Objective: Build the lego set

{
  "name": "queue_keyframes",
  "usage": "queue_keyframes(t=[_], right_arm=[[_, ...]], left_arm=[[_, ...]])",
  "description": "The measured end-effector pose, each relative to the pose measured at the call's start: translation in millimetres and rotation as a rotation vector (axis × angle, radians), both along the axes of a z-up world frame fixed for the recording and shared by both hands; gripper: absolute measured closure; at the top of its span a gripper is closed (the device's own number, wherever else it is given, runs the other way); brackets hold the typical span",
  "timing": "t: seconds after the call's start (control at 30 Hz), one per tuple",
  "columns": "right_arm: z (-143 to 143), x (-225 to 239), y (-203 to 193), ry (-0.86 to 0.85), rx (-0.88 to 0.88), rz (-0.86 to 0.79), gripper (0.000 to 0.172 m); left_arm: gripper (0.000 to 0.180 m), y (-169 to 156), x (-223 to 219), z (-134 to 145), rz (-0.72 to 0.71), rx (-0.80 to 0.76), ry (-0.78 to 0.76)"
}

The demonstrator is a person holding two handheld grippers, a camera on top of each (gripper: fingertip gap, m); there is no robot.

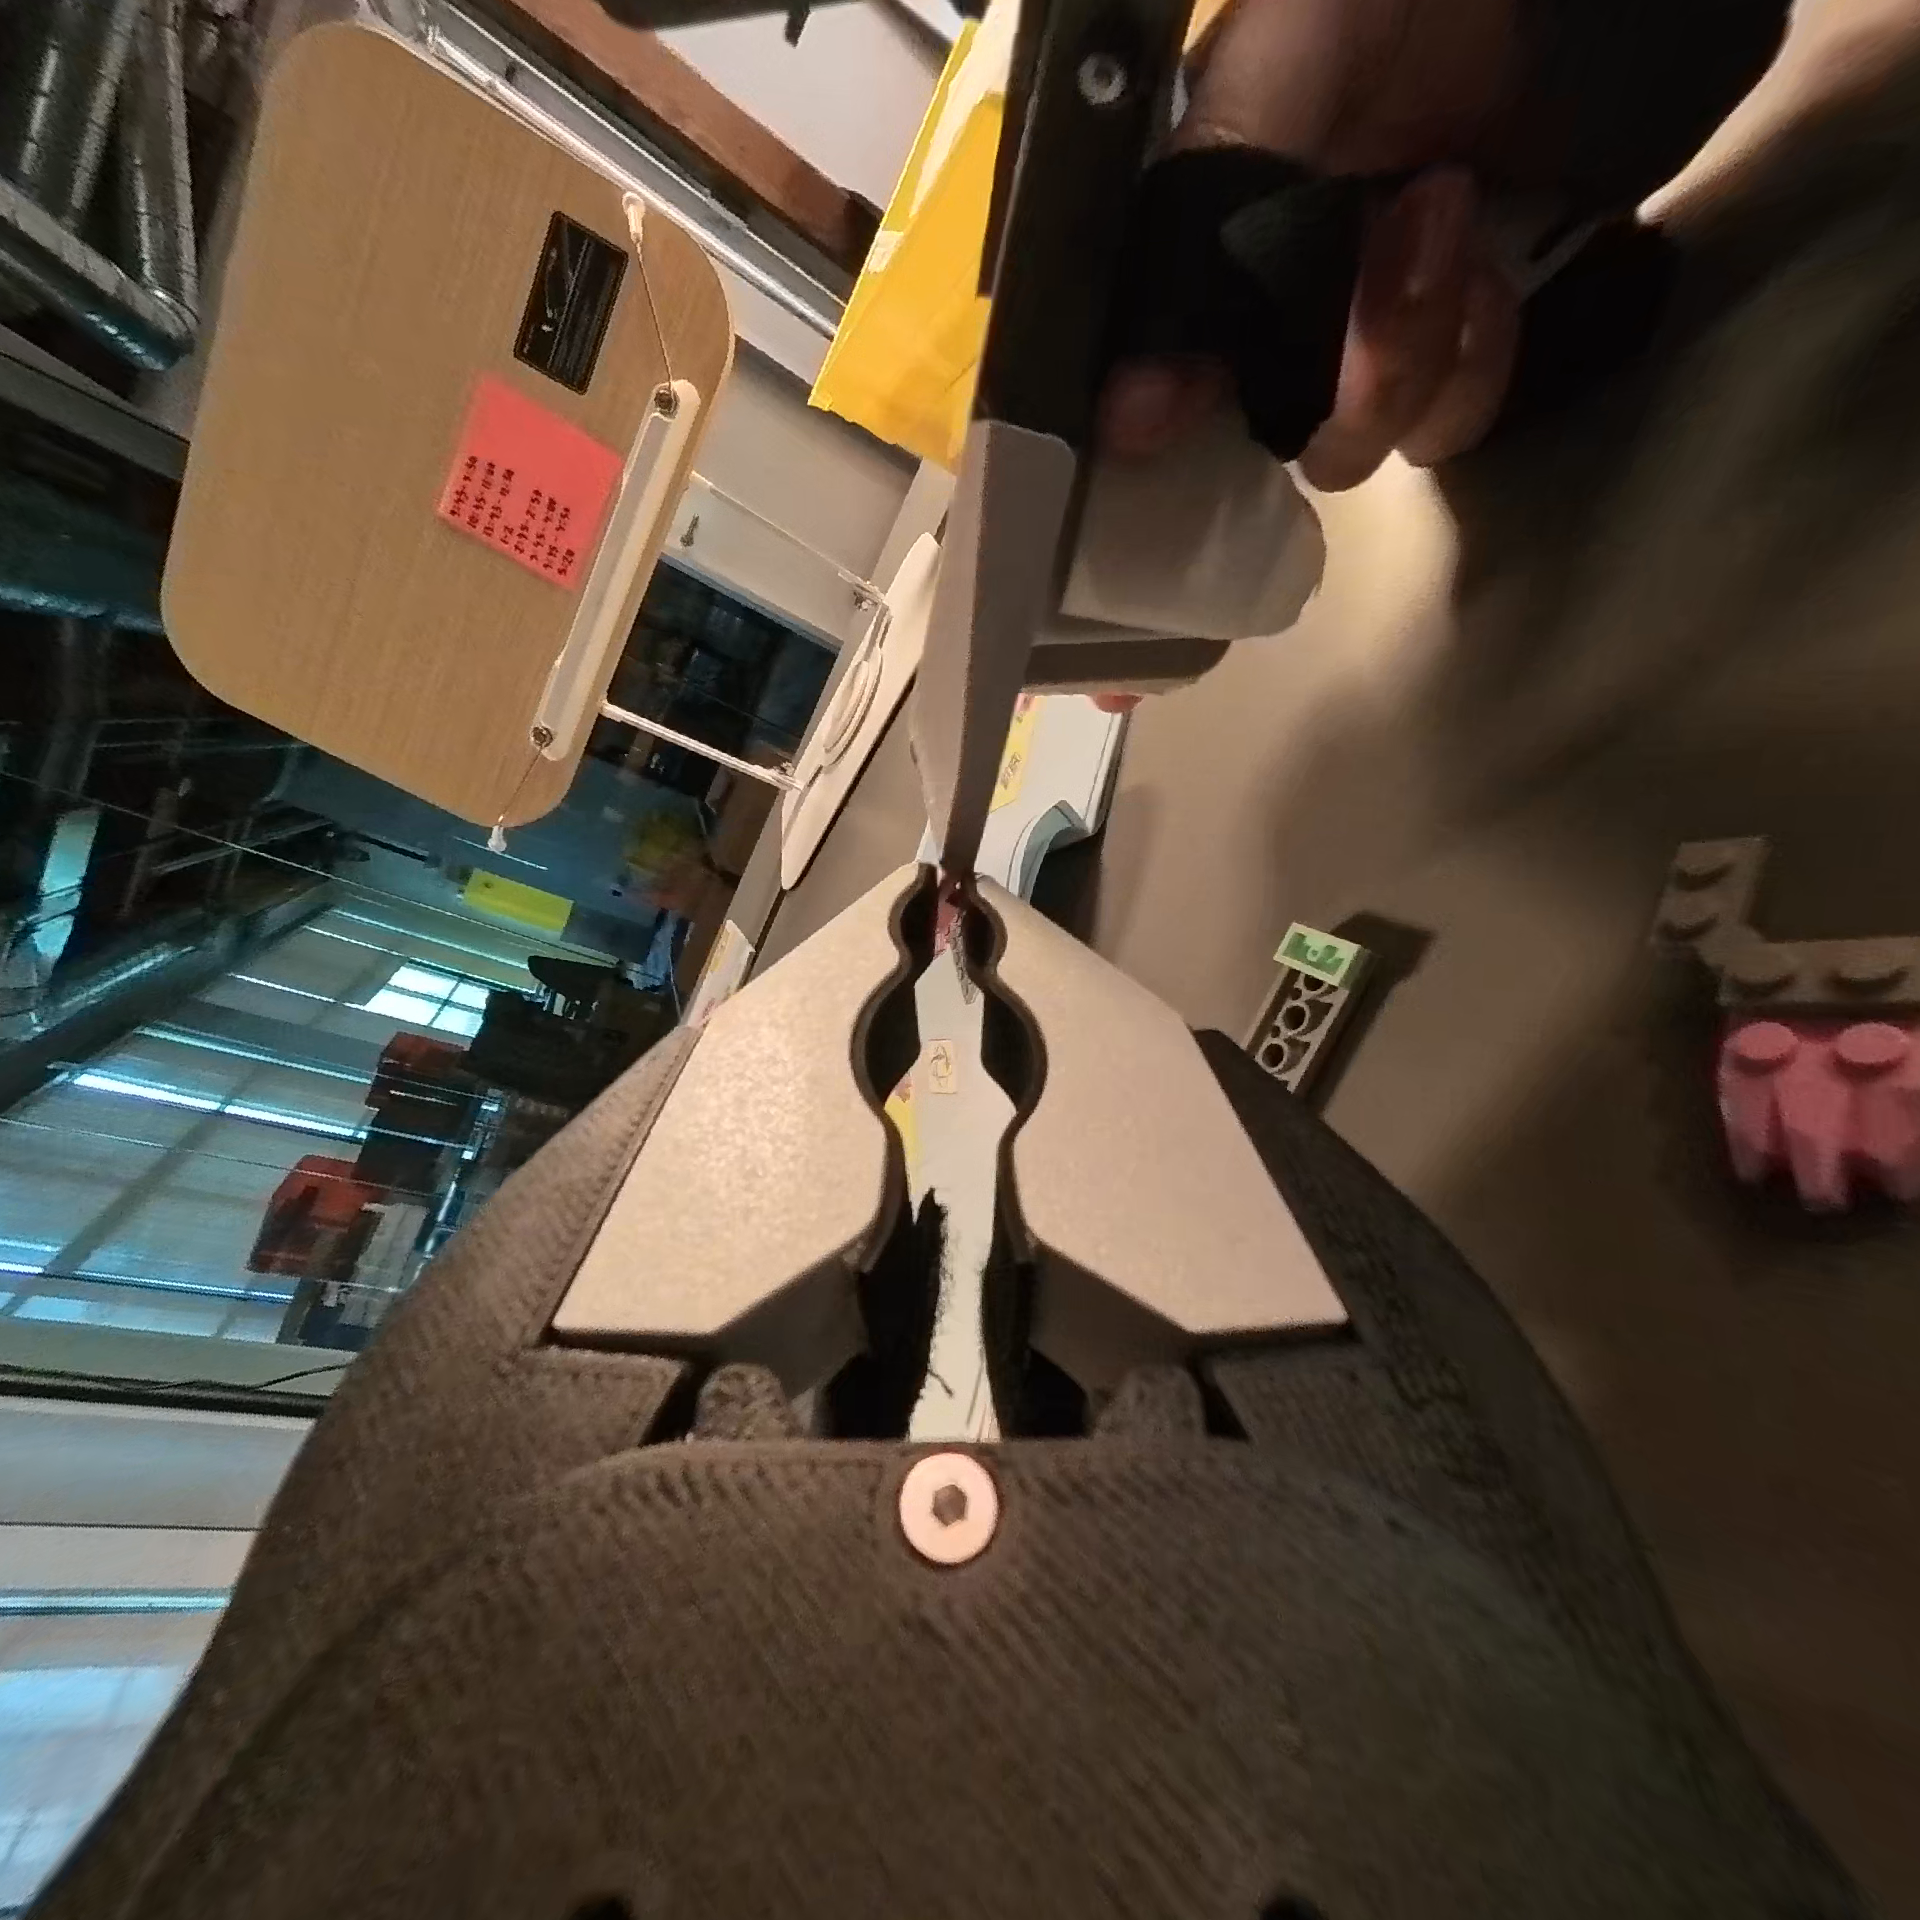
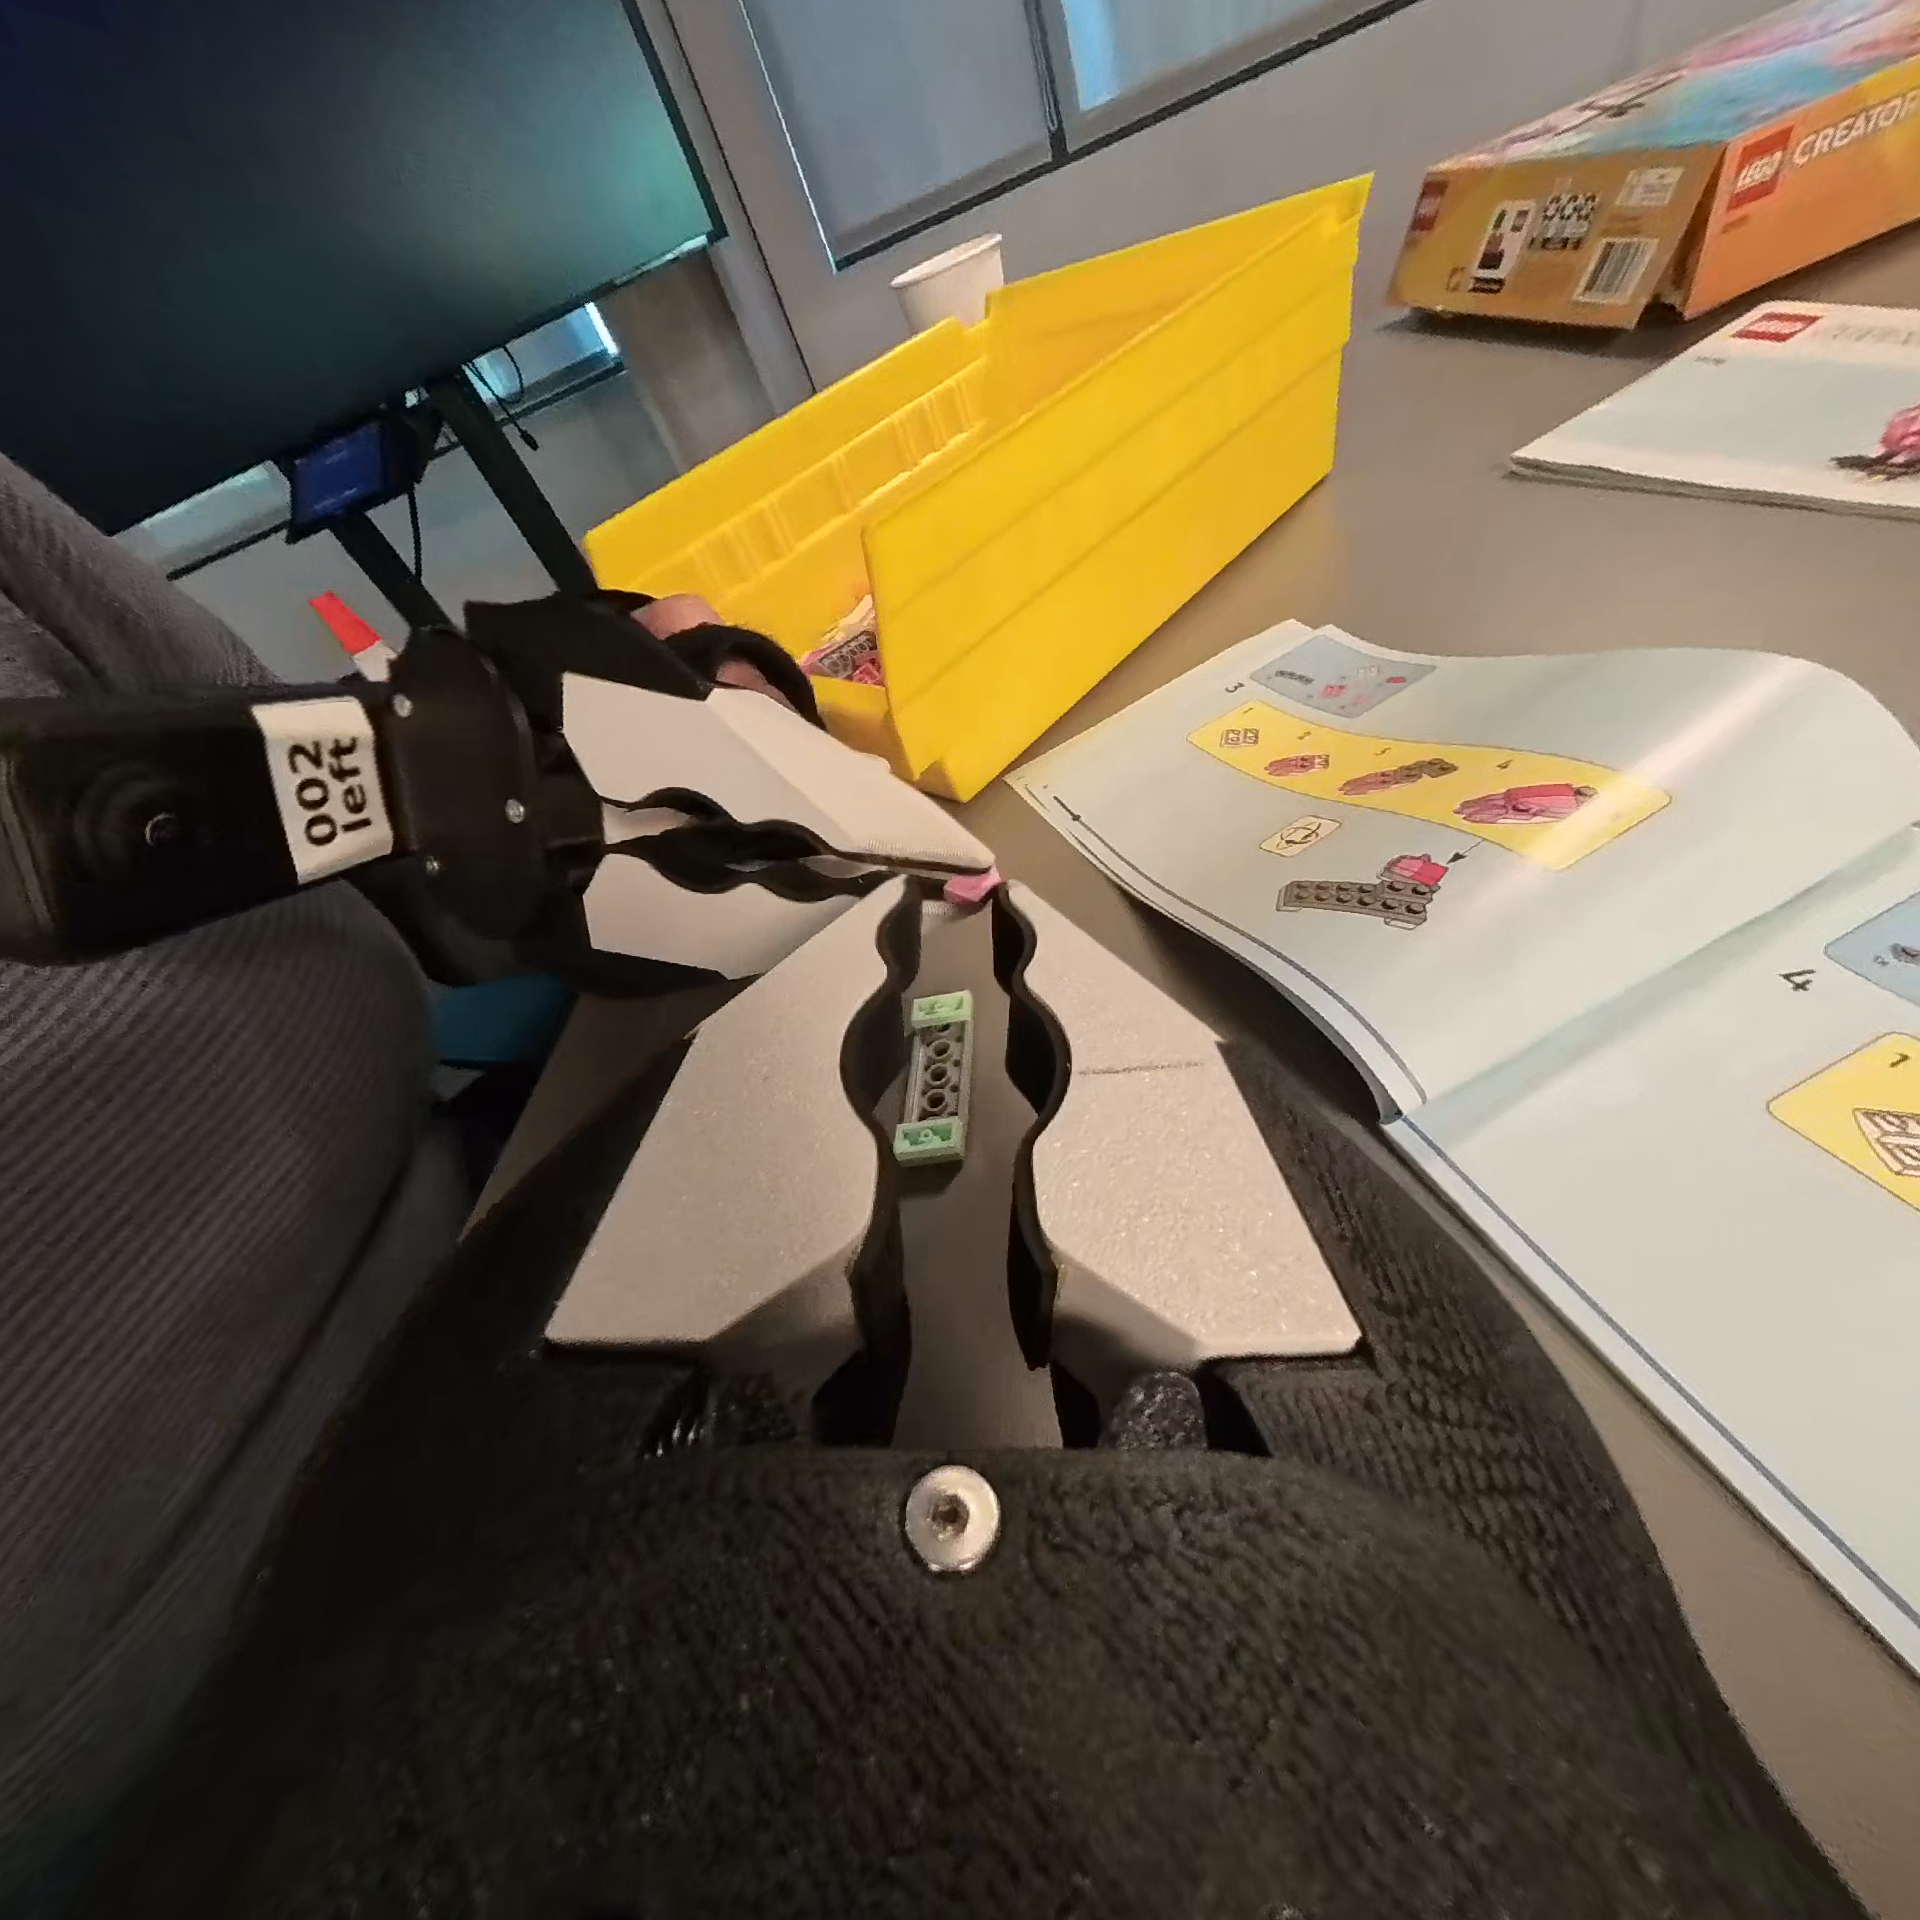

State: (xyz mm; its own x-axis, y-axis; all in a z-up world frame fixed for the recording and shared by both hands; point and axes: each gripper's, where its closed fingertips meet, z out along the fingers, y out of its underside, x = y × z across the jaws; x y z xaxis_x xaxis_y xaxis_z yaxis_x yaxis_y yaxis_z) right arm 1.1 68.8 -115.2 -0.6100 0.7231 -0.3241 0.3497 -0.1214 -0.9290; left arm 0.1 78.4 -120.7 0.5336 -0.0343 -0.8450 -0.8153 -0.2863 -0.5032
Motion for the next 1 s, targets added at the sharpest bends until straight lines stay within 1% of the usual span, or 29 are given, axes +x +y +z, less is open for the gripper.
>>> queue_keyframes(t=[0.07, 0.17, 0.4, 0.53, 0.6, 0.7, 0.77, 0.9, 1.0], right_arm=[[-0.1, -0.4, 1.1, -0.006, -0.009, -0.003, 0.165], [-1.9, 0.2, 1.5, -0.014, 0.001, 0.001, 0.167], [-6.2, 2.9, 3.2, 0.037, 0.152, -0.002, 0.167], [-3.8, 8.6, 3.3, 0.064, 0.188, 0.028, 0.167], [-2.0, 12.8, 3.3, 0.091, 0.214, 0.048, 0.168], [-2.6, 21.2, 2.6, 0.152, 0.298, 0.089, 0.168], [-2.4, 26.1, 0.9, 0.182, 0.327, 0.116, 0.168], [0.2, 30.9, 0.2, 0.207, 0.322, 0.139, 0.168], [-0.9, 32.1, 1.6, 0.199, 0.320, 0.143, 0.168]], left_arm=[[0.178, -0.4, 0.9, 0.6, -0.003, 0.005, 0.011], [0.178, -0.3, 1.0, 0.0, -0.001, 0.001, 0.023], [0.178, -1.2, 2.7, -4.3, -0.013, -0.017, 0.048], [0.178, 1.4, 9.1, -1.6, -0.042, 0.011, 0.059], [0.176, 1.3, 12.8, 0.5, -0.058, 0.026, 0.021], [0.161, 1.3, 15.2, 4.4, -0.086, 0.050, -0.090], [0.156, 1.7, 16.8, 3.5, -0.107, 0.043, -0.158], [0.157, 3.4, 14.9, -2.5, -0.107, 0.014, -0.191], [0.163, 2.3, 18.2, -3.0, -0.129, 0.011, -0.176]])
